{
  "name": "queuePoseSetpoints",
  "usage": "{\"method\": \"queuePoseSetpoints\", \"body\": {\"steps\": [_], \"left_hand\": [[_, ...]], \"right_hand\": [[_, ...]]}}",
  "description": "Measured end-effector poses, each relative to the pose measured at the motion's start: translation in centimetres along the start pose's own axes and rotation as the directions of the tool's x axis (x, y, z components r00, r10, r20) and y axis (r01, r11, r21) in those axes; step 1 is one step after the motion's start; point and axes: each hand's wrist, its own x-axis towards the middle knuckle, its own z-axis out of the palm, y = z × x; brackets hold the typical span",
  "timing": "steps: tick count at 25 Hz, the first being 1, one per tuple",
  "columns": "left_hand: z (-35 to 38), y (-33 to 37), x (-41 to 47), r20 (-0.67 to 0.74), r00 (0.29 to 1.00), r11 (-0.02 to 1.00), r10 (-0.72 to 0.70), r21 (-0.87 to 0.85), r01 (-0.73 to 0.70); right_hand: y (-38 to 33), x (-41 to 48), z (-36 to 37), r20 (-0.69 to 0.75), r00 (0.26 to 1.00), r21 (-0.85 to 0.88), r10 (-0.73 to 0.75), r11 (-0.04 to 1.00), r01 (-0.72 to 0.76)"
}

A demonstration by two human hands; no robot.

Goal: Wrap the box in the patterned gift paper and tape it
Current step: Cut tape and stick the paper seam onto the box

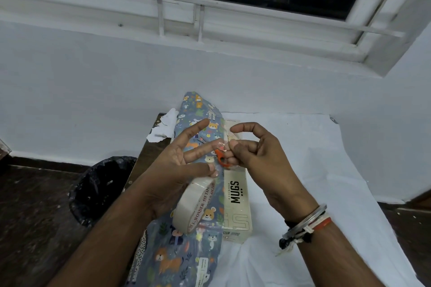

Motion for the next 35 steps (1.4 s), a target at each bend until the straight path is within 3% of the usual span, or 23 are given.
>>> {"method": "queuePoseSetpoints", "body": {"steps": [4, 19, 26, 35], "left_hand": [[0.0, -0.1, 0.0, -0.007, 1.000, 1.000, 0.008, -0.010, -0.008], [-0.4, 0.1, -0.7, -0.027, 0.999, 1.000, -0.022, 0.013, 0.023], [-1.0, -0.4, -0.6, -0.066, 0.982, 0.982, -0.176, -0.079, 0.170], [-0.7, -0.3, -0.7, -0.103, 0.961, 0.955, -0.258, -0.177, 0.237]], "right_hand": [[-0.4, -0.3, 0.1, -0.081, 0.997, 0.036, -0.010, 0.999, 0.013], [-0.6, -2.1, -0.2, -0.027, 0.998, 0.096, 0.054, 0.994, -0.051], [1.7, -5.8, -1.5, 0.100, 0.960, -0.092, 0.261, 0.963, -0.252], [1.7, -6.2, -1.0, 0.112, 0.945, -0.204, 0.307, 0.938, -0.280]]}}
